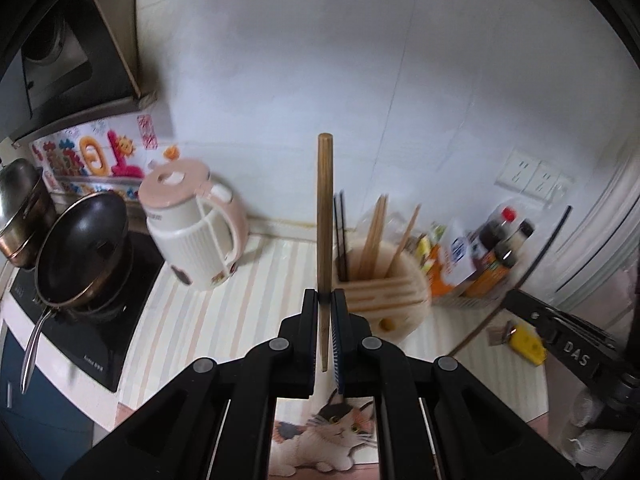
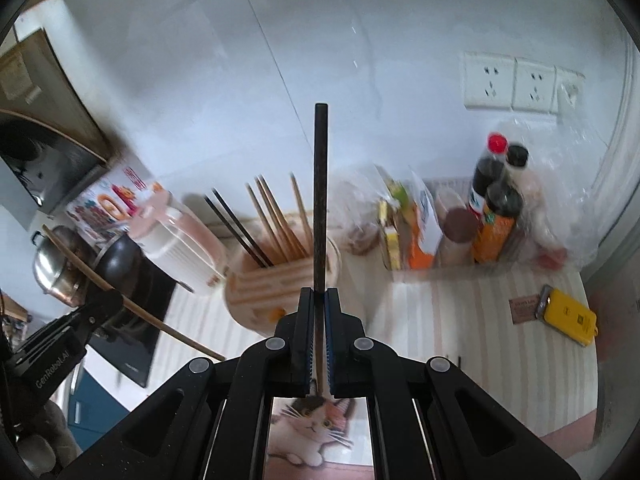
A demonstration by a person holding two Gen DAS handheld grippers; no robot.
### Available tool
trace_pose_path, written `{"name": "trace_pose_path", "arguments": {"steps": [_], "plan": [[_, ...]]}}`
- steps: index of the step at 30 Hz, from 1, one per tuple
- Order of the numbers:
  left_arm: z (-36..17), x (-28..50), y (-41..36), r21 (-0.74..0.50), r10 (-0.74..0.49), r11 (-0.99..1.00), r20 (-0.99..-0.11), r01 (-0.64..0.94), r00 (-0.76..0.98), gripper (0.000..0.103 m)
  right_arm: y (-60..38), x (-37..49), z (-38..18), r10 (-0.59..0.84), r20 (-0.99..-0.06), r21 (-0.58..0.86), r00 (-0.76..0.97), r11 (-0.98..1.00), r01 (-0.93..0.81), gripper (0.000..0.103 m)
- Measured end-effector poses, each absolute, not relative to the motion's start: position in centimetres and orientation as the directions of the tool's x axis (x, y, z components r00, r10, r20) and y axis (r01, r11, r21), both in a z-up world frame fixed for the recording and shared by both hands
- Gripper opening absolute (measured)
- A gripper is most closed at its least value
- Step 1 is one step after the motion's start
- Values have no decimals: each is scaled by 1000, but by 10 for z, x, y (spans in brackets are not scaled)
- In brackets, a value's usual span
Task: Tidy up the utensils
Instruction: 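Insert both chopsticks into the beige holder and open both tools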
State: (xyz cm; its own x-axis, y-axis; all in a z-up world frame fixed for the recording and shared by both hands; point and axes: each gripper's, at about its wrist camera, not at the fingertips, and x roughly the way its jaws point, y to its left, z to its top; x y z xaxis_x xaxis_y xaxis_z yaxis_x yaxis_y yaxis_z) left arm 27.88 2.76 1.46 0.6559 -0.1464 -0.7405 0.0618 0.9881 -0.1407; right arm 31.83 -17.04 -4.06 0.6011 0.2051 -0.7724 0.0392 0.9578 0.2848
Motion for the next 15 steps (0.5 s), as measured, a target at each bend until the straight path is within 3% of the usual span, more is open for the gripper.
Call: {"name": "trace_pose_path", "arguments": {"steps": [8, 15], "plan": [[54, 307, 24, -219, -230, 970, -686, 105, 690, 4, -173, 355, 7, 218, -707, 303, 673, 953, 10, 5], [48, 357, 15, -216, -239, 969, -699, 119, 674, 4, -166, 404, 18, 171, -684, 263, 709, 964, 21, 5]]}}
